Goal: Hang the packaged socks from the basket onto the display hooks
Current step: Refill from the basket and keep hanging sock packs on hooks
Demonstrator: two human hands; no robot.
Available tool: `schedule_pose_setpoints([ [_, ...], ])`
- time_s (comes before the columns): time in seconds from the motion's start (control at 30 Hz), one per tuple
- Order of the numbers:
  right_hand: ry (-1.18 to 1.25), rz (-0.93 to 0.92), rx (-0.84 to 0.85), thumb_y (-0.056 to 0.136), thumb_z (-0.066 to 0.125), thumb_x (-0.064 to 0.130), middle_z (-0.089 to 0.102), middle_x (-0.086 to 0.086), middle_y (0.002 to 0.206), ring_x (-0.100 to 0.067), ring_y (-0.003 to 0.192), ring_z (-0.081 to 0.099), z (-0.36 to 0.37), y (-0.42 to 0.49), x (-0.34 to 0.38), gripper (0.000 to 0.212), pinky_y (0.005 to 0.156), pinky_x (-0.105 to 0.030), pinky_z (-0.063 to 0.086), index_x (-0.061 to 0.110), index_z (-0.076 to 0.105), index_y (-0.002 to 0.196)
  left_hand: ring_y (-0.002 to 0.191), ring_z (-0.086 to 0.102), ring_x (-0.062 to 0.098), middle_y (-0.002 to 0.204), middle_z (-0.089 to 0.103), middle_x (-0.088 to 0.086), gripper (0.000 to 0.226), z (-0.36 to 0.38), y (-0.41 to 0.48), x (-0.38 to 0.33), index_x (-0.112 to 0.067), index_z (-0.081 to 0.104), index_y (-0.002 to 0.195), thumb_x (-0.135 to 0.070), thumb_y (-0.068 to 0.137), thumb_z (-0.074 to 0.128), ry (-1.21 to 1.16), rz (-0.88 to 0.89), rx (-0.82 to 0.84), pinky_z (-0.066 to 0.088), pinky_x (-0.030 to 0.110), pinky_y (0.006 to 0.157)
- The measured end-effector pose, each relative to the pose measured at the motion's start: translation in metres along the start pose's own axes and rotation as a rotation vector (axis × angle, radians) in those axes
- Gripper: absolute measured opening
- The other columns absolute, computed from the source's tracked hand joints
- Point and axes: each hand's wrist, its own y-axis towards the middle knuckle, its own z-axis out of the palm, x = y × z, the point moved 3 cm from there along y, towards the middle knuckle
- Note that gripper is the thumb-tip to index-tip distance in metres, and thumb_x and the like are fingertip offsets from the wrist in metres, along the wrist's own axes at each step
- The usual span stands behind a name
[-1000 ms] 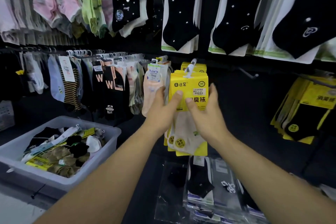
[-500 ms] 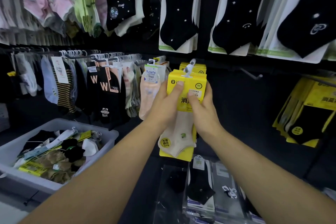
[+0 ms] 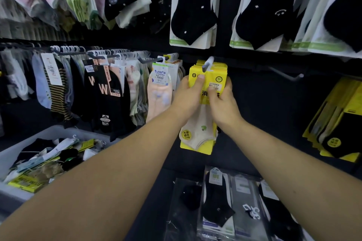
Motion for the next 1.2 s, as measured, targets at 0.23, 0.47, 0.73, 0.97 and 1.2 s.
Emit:
schedule_pose_setpoints([
  [0.23, -0.012, 0.049, 0.053, 0.102, 0.053, 0.034, 0.063, 0.011, 0.122, -0.013, 0.111, 0.062, -0.013, -0.012, -0.003, 0.042, 0.080, -0.026, 0.046, 0.029, 0.041, 0.142, 0.121, 0.067, 0.023, 0.129, 0.071, 0.004, 0.033, 0.001, -0.011, -0.002, -0.016, 0.057, 0.137, -0.036, 0.110, 0.051, 0.050, -0.038, 0.009, 0.049, 0.047, 0.112],
  [0.47, -0.090, 0.056, 0.139, 0.099, 0.061, 0.028, 0.049, 0.029, 0.106, 0.013, 0.099, 0.055, -0.043, -0.099, -0.019, 0.029, 0.078, -0.002, 0.040, 0.033, 0.049, 0.126, 0.088, 0.050, -0.036, 0.104, 0.054, -0.028, 0.022, -0.031, -0.090, 0.018, -0.037, 0.053, 0.105, -0.016, 0.104, 0.059, 0.192, 0.097, -0.120, 0.037, -0.007, 0.070],
  [0.73, -0.292, 0.311, 0.572, 0.097, 0.065, 0.019, 0.065, 0.014, 0.086, 0.003, 0.079, 0.061, -0.076, -0.277, -0.091, 0.014, 0.070, -0.014, 0.046, 0.031, 0.064, 0.091, 0.082, 0.064, 0.012, 0.103, 0.071, -0.002, 0.016, -0.062, -0.277, 0.148, -0.024, 0.058, 0.122, -0.024, 0.107, 0.056, 0.525, -0.371, 0.114, 0.047, 0.018, 0.063],
  [0.97, -0.570, 0.503, 0.948, 0.102, 0.056, 0.034, 0.063, 0.004, 0.116, -0.022, 0.111, 0.061, -0.072, -0.418, -0.185, 0.026, 0.095, -0.038, 0.050, 0.023, 0.062, 0.124, 0.128, 0.061, 0.036, 0.141, 0.061, 0.014, 0.049, -0.081, -0.436, 0.257, -0.015, 0.052, 0.144, -0.045, 0.105, 0.055, 0.753, -0.811, 0.266, 0.051, 0.042, 0.103],
  [1.2, -0.840, 0.418, 0.991, 0.100, 0.056, 0.046, 0.044, -0.004, 0.153, -0.029, 0.139, 0.041, -0.059, -0.462, -0.235, 0.059, 0.109, -0.045, 0.038, 0.021, 0.040, 0.151, 0.099, 0.072, 0.020, 0.110, 0.072, -0.005, 0.020, -0.086, -0.488, 0.280, -0.029, 0.047, 0.115, -0.043, 0.105, 0.058, 0.540, -0.783, 0.272, 0.058, 0.044, 0.087],
])
